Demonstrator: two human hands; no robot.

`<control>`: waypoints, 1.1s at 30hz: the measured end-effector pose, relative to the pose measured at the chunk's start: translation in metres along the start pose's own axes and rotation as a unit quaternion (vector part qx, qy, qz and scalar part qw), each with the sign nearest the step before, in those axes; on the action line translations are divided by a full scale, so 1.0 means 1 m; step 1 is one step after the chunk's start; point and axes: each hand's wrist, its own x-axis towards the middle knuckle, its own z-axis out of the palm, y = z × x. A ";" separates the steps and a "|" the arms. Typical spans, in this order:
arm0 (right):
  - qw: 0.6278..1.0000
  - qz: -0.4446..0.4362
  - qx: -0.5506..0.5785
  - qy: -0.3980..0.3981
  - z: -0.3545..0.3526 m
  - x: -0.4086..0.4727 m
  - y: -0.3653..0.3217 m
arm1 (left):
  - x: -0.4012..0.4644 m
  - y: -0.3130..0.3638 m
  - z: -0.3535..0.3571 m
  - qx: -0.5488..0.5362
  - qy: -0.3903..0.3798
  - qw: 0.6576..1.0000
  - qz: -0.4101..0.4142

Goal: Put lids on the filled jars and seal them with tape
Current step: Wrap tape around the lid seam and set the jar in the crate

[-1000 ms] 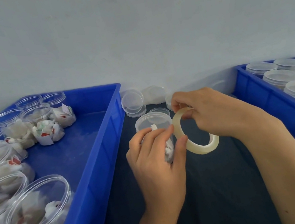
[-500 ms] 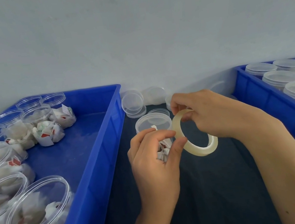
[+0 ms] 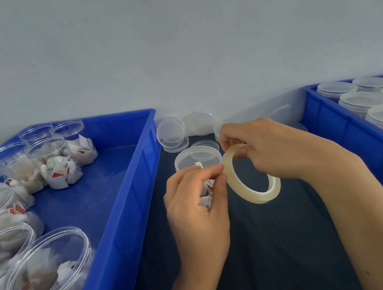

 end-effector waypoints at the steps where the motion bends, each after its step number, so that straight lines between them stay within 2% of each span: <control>1: 1.000 0.002 0.000 -0.001 0.000 0.000 0.000 | 0.000 0.000 0.000 0.004 0.000 1.000 0.008; 12: 0.998 0.030 -0.014 -0.060 -0.002 -0.005 0.003 | 0.000 0.001 -0.001 0.019 -0.012 0.999 0.038; 25: 0.994 0.056 -0.041 -0.084 0.002 -0.001 0.014 | -0.001 0.000 -0.002 0.056 -0.022 0.995 0.081; 33: 0.975 0.088 -0.020 -0.204 0.019 -0.002 0.017 | -0.001 -0.007 -0.004 0.186 -0.046 0.967 0.169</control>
